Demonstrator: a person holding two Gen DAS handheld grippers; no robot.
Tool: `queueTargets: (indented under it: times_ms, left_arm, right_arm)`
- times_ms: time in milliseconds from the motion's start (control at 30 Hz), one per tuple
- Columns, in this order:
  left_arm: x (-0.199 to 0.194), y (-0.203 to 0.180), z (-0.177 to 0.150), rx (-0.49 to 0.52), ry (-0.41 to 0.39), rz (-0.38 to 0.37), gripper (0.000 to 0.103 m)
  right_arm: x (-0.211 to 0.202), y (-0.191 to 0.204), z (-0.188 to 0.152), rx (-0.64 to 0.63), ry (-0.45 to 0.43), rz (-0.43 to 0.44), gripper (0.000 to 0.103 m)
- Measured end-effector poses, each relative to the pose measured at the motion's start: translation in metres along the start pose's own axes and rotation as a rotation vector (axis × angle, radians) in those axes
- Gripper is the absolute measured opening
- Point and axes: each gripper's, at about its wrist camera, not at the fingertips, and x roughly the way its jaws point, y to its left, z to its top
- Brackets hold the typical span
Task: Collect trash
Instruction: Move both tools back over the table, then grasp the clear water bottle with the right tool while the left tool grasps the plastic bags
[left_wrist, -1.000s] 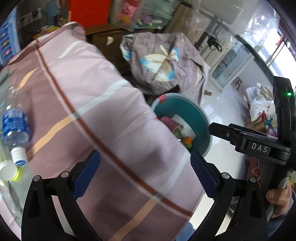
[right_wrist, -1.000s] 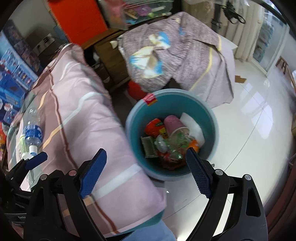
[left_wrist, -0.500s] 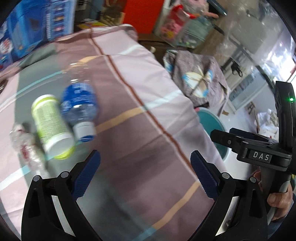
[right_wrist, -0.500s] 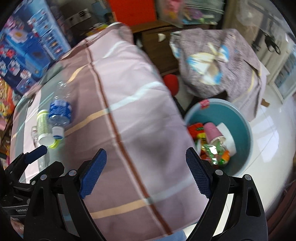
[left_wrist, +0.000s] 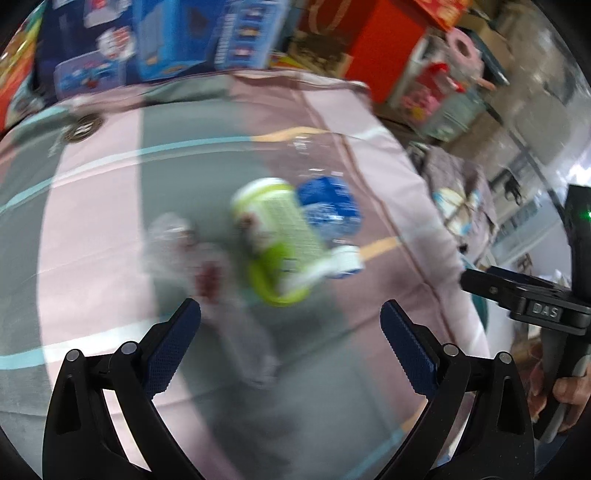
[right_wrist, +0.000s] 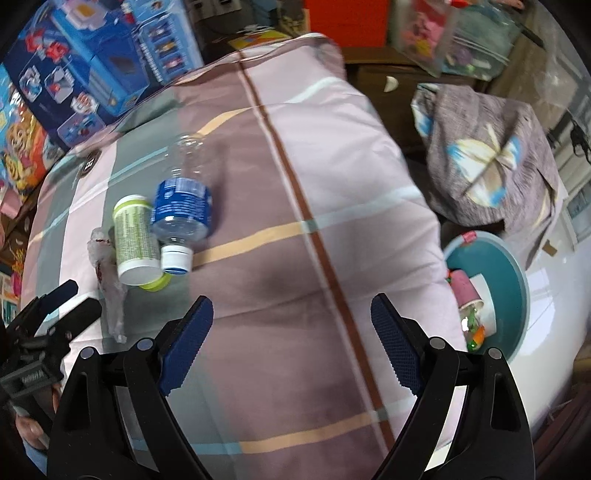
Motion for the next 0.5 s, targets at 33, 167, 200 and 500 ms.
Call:
queueTargets:
  times_ms: [33,167,200,500]
  left_arm:
    - [0.001,0.009,0.001,-0.017,0.0,0.007,0.098]
    - [0.003,0.043,0.002,-0.088,0.007,0.025,0.098]
    - [0.004,0.047,0.003,-0.096,0.009,0.027,0.098]
    - [0.027,0.062,0.005,-0.078,0.046,0.063,0.098]
  right_arm:
    - [0.002,0.004,0.002,-0.008,0.003,0.0,0.083]
    - [0.009,0.022,0.011,-0.034,0.014,0.002,0.084]
    - [0.012,0.026,0.014,-0.039,0.018,0.004,0.084]
    - [0.037,0.056,0.042,-0.07,0.039,0.034,0.084]
